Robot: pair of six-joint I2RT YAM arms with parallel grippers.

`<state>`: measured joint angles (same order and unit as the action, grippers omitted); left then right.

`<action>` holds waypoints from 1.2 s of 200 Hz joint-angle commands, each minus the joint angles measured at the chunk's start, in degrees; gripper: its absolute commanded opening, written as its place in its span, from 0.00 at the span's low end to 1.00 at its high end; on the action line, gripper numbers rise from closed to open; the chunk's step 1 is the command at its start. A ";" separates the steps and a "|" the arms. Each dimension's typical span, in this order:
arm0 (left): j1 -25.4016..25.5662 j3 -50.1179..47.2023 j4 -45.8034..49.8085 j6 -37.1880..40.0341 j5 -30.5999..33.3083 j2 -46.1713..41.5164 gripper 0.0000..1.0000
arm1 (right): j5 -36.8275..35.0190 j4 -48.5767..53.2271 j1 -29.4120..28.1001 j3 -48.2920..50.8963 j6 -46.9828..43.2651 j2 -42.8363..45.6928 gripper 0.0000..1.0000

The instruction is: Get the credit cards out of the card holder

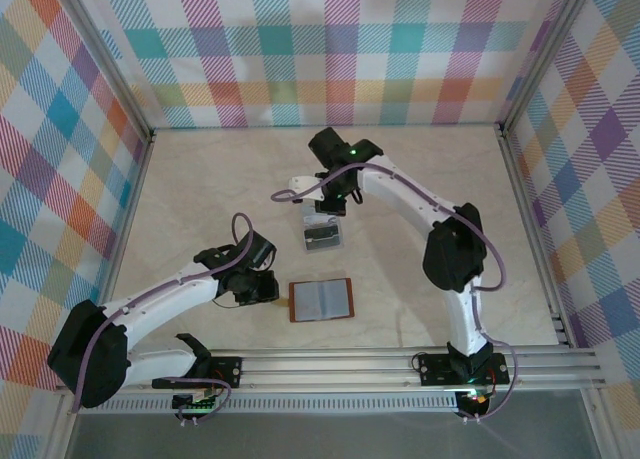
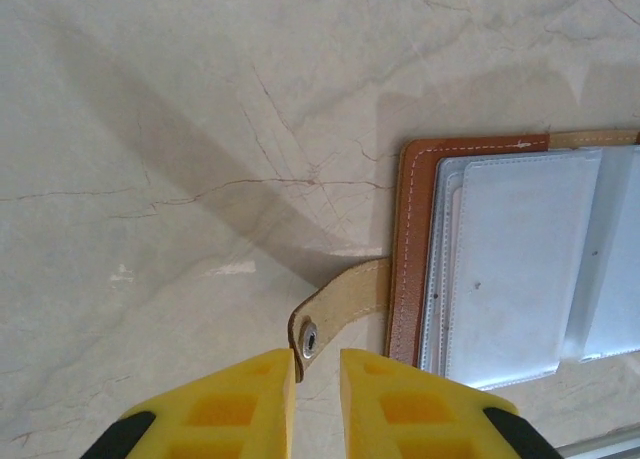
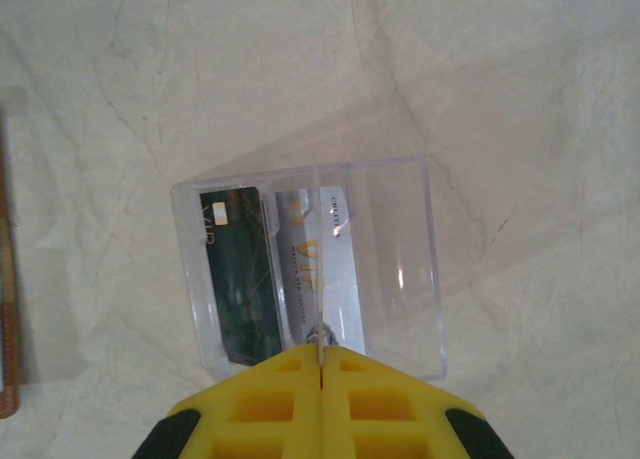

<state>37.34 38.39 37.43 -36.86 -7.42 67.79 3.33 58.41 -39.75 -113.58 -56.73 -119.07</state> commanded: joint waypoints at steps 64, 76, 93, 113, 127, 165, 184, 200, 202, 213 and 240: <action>-0.95 -0.69 1.95 -0.90 -0.14 -1.54 0.21 | -1.35 11.82 0.37 -12.35 -4.80 -11.60 0.01; -0.96 -0.67 2.27 -0.76 -0.20 -1.62 0.21 | -1.61 12.48 0.37 -12.92 -4.95 -12.42 0.01; -1.00 -0.75 2.48 -0.81 -0.15 -1.87 0.21 | -2.18 13.29 0.37 -13.53 -4.88 -13.33 0.01; -1.04 -0.96 2.56 -0.78 -0.03 -2.19 0.21 | -2.17 13.73 0.42 -14.10 -4.79 -14.26 0.02; -1.20 -1.06 2.60 -0.79 -0.03 -2.15 0.21 | -1.97 14.65 0.38 -14.59 -4.64 -14.80 0.02; -1.31 -1.39 2.06 -0.80 -0.34 -1.86 0.21 | -1.23 16.24 0.29 -15.18 -3.68 -15.33 0.02; -1.38 -1.39 1.73 -0.60 -0.57 -1.46 0.21 | -1.00 16.73 0.37 -15.18 -2.54 -15.58 0.02; -1.40 -1.56 1.26 -0.54 -0.66 -1.15 0.21 | -1.50 17.09 0.38 -15.22 -1.12 -15.85 0.03; -1.40 -1.56 1.27 -0.53 -0.66 -1.10 0.21 | -1.49 17.22 0.37 -15.19 -0.93 -15.96 0.03; -1.46 -1.66 1.02 -0.47 -0.60 -0.88 0.21 | -1.49 17.44 0.48 -15.27 0.23 -16.02 0.03; -1.48 -1.83 0.55 -0.49 -0.90 -0.60 0.21 | -1.49 18.54 0.72 -15.36 3.88 -16.02 0.03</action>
<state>36.58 37.63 37.71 -36.86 -7.62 66.65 0.64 73.28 -39.46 -127.00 -56.95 -134.21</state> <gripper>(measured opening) 0.209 0.067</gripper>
